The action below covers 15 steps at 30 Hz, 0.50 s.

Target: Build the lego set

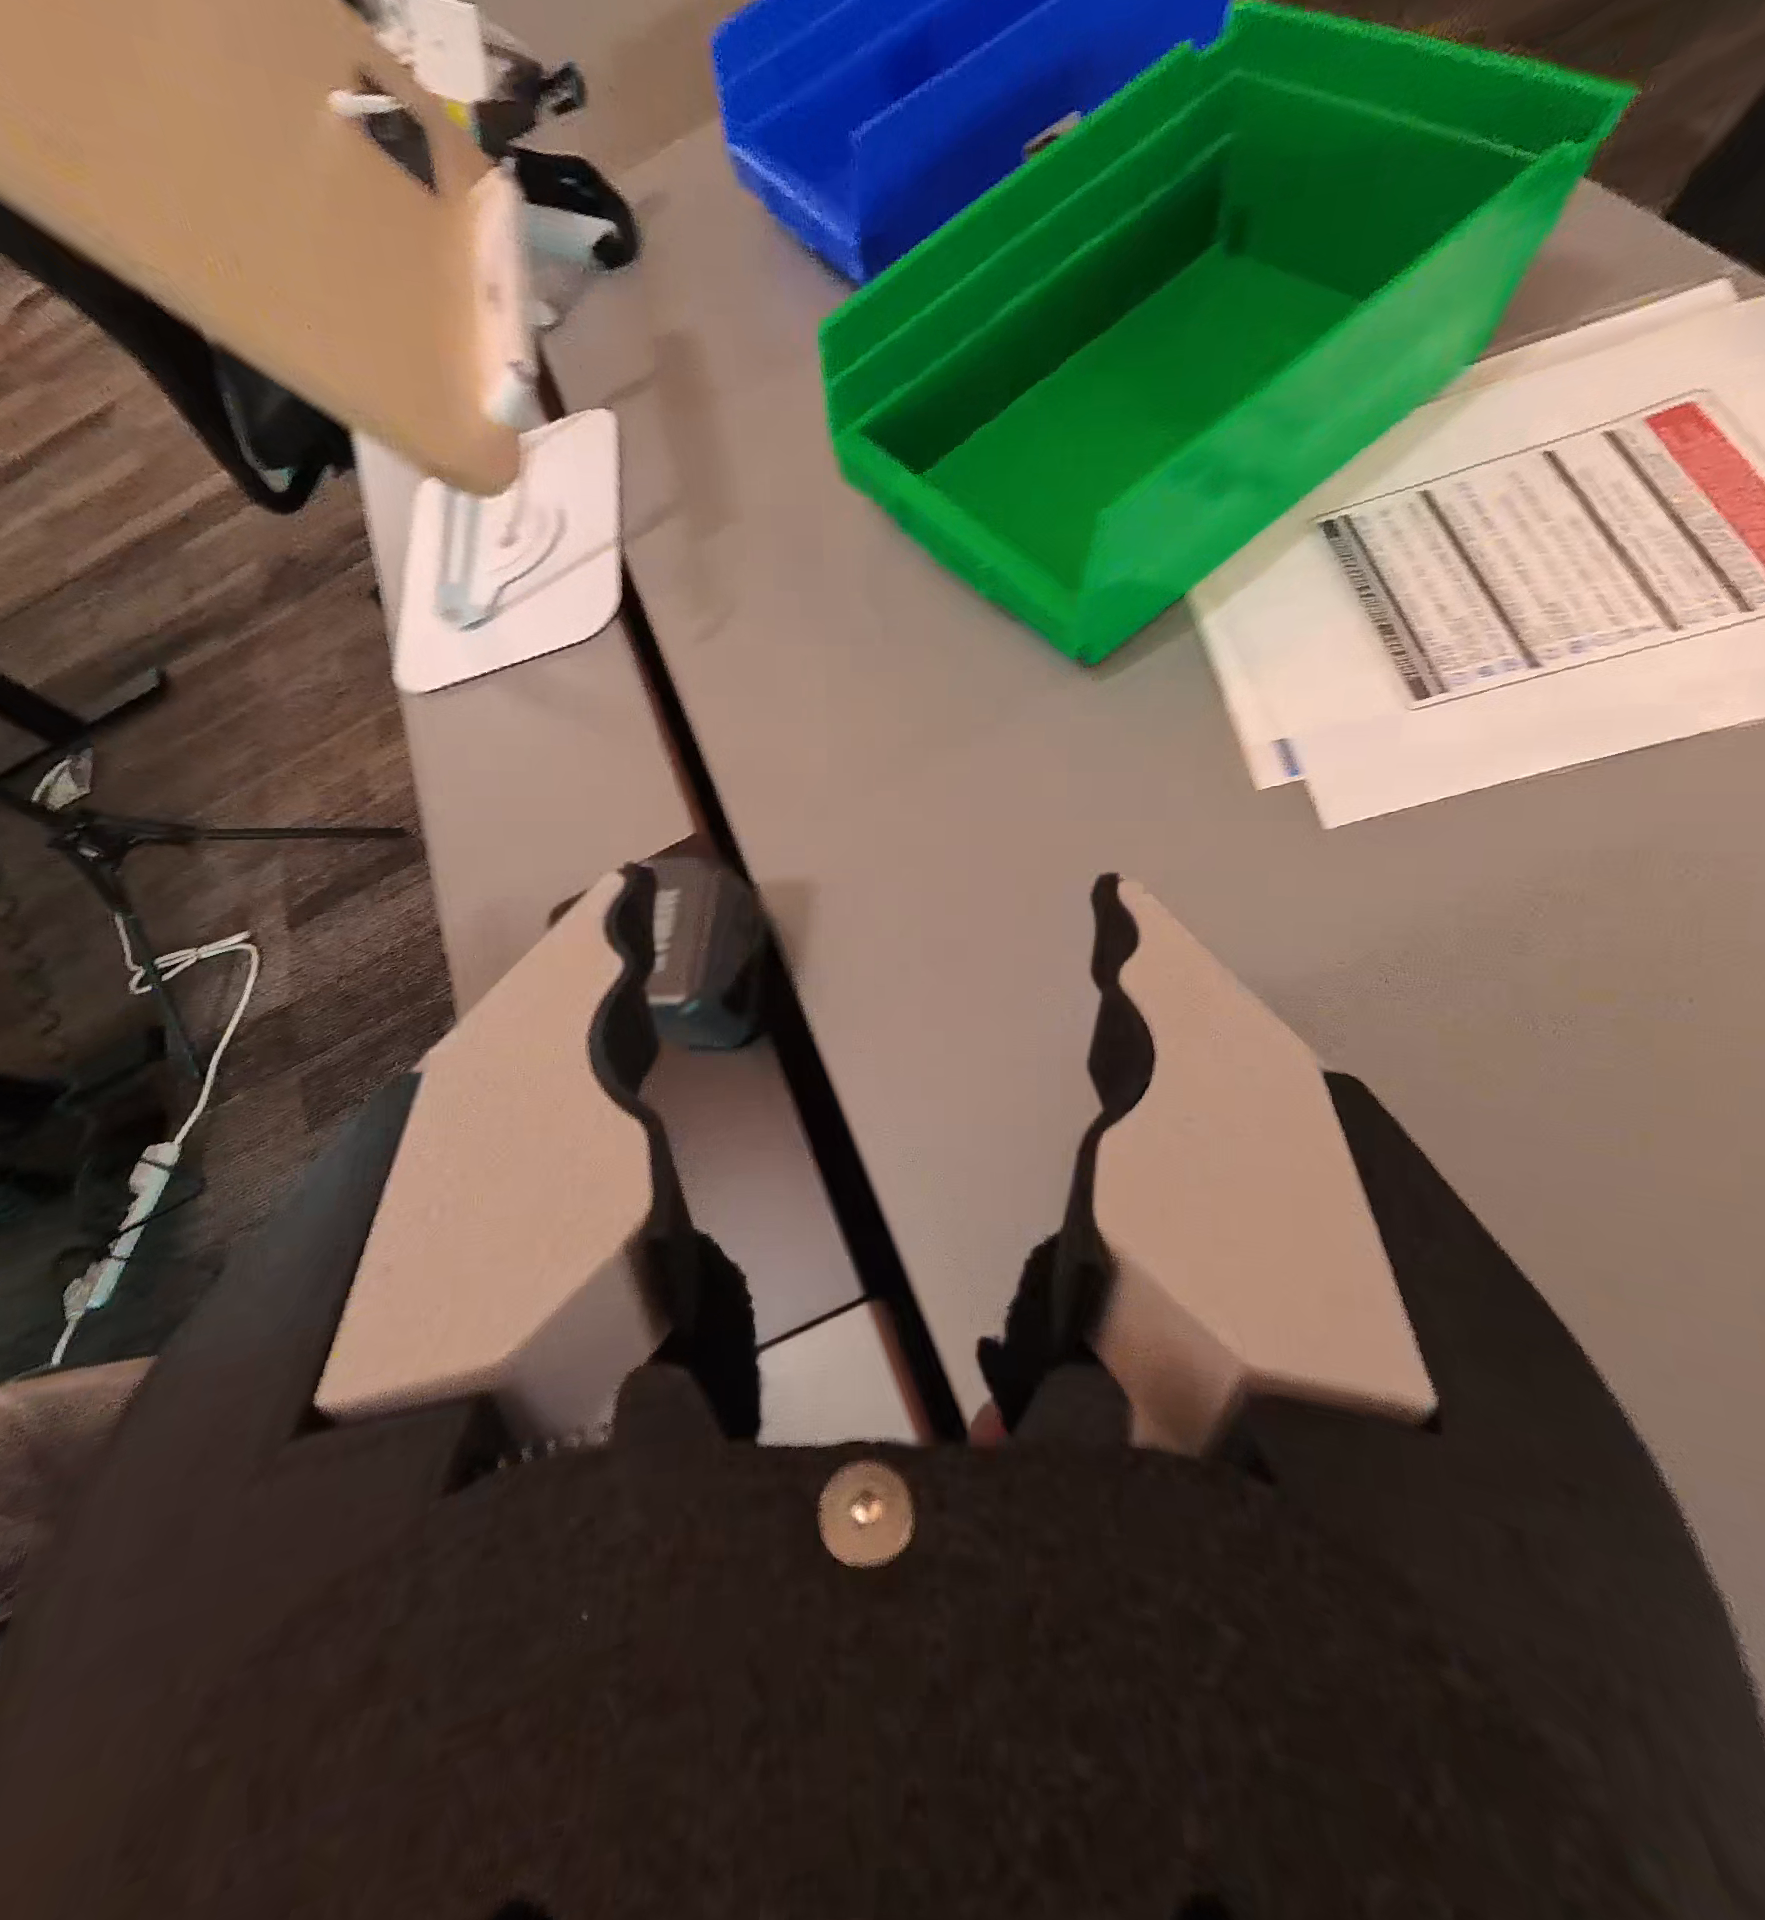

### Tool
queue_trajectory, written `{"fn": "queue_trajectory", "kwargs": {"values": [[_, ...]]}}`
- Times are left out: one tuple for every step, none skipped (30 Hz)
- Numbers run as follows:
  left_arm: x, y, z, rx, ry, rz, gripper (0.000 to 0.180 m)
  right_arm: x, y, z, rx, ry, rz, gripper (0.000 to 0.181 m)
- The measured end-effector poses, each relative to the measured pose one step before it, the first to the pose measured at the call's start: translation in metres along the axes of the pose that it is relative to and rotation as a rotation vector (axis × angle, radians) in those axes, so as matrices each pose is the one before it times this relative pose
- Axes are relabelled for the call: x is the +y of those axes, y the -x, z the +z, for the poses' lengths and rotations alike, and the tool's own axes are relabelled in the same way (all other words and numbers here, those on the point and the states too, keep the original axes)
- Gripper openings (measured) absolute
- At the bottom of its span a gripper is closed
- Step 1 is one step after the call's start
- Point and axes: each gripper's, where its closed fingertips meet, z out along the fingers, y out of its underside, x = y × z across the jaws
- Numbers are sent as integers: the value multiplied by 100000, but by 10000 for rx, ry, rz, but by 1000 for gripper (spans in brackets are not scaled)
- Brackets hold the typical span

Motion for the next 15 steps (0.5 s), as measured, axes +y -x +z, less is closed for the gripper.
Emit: {"fn": "queue_trajectory", "kwargs": {"values": [[-1370, -43, 1167, 361, 146, 308, 38, -483, -1169, 413, 81, 89, 130, 86], [-1292, -65, 1277, 344, 183, 409, 38, -395, -984, 223, 77, 107, 124, 87], [-1405, -130, 1420, 349, 209, 510, 38, -295, -777, -25, 125, 95, 142, 87], [-1845, -141, 1655, 338, 158, 626, 39, -231, -559, -230, 173, 46, 118, 87], [-2013, -131, 1692, 340, 61, 722, 41, -87, -461, -472, 242, -10, 100, 87], [-2075, -112, 1716, 353, 3, 745, 43, 200, -328, -616, 275, 0, 115, 86], [-2057, -4, 1804, 379, 5, 706, 45, 491, -161, -681, 265, 54, 207, 86], [-2163, 226, 1921, 355, 6, 606, 45, 675, -57, -617, 203, 39, 316, 84], [-1938, 413, 1815, 300, 1, 490, 45, 600, -43, -576, 132, -62, 369, 82], [-1586, 457, 1634, 254, 102, 422, 45, 410, -171, -489, 143, -178, 353, 82], [-1336, 446, 1354, 182, 168, 374, 45, 239, -538, -210, 128, -97, 164, 82], [-1123, 444, 976, 100, 143, 262, 45, 234, -789, -77, 114, 197, -68, 83], [-1055, 228, 600, 119, 31, 132, 45, -28, -1258, 167, 174, 282, -183, 85], [-951, -4, 307, 161, -94, 35, 45, -642, -1524, 429, 184, 121, -211, 89], [-687, -129, 174, 148, -120, -17, 44, -836, -1680, 651, 56, 50, -198, 95]]}}
